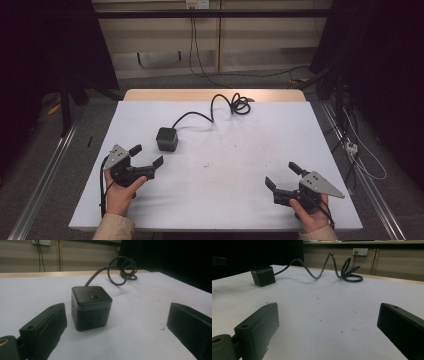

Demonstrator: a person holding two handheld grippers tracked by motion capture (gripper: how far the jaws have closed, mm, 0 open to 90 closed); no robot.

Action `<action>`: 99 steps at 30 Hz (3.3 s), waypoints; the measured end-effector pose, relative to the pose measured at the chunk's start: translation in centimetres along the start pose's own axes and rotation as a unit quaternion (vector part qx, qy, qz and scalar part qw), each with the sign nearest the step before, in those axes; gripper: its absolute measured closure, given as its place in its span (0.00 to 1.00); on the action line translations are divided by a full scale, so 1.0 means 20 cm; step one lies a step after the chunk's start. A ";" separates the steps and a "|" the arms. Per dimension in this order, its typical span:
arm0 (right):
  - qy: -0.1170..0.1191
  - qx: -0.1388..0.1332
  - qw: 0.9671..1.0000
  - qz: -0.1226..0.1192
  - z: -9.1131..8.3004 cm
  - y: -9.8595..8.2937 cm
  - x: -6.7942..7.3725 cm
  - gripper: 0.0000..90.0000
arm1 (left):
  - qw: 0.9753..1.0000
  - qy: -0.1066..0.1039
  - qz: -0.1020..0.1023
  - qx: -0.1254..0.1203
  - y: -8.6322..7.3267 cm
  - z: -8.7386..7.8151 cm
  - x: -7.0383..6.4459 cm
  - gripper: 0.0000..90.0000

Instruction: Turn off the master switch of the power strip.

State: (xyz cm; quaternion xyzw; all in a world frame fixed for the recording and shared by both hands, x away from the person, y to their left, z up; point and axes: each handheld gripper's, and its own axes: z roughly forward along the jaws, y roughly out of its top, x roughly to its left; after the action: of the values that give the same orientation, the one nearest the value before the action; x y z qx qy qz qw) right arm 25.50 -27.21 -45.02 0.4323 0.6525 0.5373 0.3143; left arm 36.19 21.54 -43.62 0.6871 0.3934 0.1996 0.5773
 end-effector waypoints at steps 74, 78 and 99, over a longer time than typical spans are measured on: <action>0.004 -0.001 1.000 -0.002 0.00 0.00 0.00 0.04 | 1.000 0.024 0.001 -0.002 0.13 0.18 0.08 0.23; 0.004 -0.001 1.000 -0.003 0.00 0.00 0.00 0.04 | 1.000 0.026 0.005 0.001 0.14 0.18 0.09 0.27; 0.003 -0.001 1.000 -0.002 0.00 0.00 0.00 0.04 | 0.999 0.021 0.004 0.023 0.15 0.24 0.10 0.54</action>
State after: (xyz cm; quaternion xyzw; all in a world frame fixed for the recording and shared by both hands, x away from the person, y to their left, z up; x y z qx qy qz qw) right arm 25.54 -27.17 -45.08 0.4293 0.6536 0.5387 0.3134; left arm 41.83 20.02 -42.32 0.6974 0.4073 0.2076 0.5519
